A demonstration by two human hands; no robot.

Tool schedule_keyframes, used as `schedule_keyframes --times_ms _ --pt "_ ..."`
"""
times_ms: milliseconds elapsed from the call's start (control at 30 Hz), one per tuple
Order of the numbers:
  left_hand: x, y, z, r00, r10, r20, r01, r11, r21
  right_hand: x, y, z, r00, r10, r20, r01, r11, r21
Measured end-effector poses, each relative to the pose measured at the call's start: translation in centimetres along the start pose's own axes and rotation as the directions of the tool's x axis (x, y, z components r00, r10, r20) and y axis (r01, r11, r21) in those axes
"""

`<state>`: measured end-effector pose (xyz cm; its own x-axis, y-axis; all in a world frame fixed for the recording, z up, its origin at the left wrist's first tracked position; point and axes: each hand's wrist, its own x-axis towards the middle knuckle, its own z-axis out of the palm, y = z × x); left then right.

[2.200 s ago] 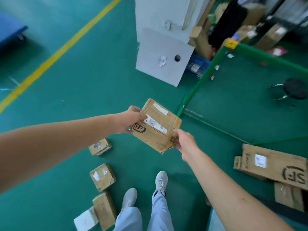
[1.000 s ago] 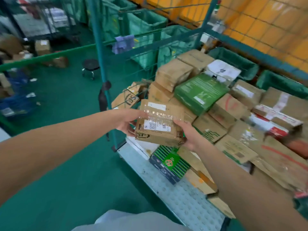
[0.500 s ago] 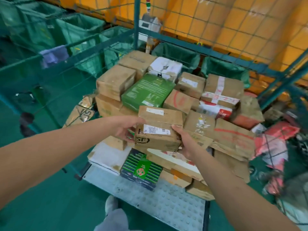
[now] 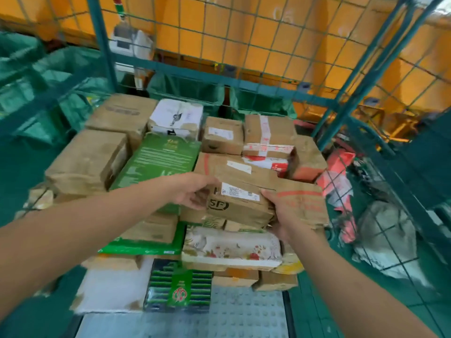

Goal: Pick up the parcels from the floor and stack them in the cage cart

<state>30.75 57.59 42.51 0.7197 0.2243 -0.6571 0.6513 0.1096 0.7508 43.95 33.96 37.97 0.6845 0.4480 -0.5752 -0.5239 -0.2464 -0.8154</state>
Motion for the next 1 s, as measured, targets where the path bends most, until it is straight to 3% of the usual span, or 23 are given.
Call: schedule_keyframes --times_ms 267,400,467,533,667,833,900,1000 --pt "7.0 4.2 0.3 0.987 0.025 0.156 -0.038 0.996 0.085 3.2 -1.7 -2.6 0.982 0.002 -0.191 0.020 0.993 0.114" --pt "9.6 5.1 0.9 0.985 0.060 0.163 -0.100 0.963 0.249 5.0 -1.5 -4.1 0.966 0.048 -0.253 -0.012 0.990 0.143" --pt "11.3 5.7 1.0 0.972 0.175 0.157 -0.230 0.841 0.489 6.2 -1.6 -4.8 0.958 0.072 -0.277 -0.033 0.989 0.142" --pt "12.4 5.8 1.1 0.944 0.281 0.173 -0.317 0.627 0.712 7.4 -1.8 -5.6 0.956 0.083 -0.283 -0.044 0.989 0.143" --pt "16.6 5.0 0.7 0.938 0.278 0.206 -0.291 0.310 0.905 10.6 -2.5 -7.3 0.961 0.112 -0.253 -0.093 0.992 0.088" --pt "19.6 3.9 0.9 0.940 0.291 0.180 -0.194 0.022 0.981 15.5 -3.2 -9.6 0.963 0.209 -0.172 -0.215 0.976 -0.018" --pt "20.0 4.2 1.3 0.944 0.275 0.182 -0.176 -0.048 0.983 17.3 -3.6 -9.8 0.961 0.244 -0.131 -0.250 0.968 -0.031" --pt "20.8 4.4 2.0 0.958 0.237 0.158 -0.154 -0.038 0.987 19.6 -4.2 -9.9 0.958 0.280 -0.068 -0.280 0.960 -0.001"
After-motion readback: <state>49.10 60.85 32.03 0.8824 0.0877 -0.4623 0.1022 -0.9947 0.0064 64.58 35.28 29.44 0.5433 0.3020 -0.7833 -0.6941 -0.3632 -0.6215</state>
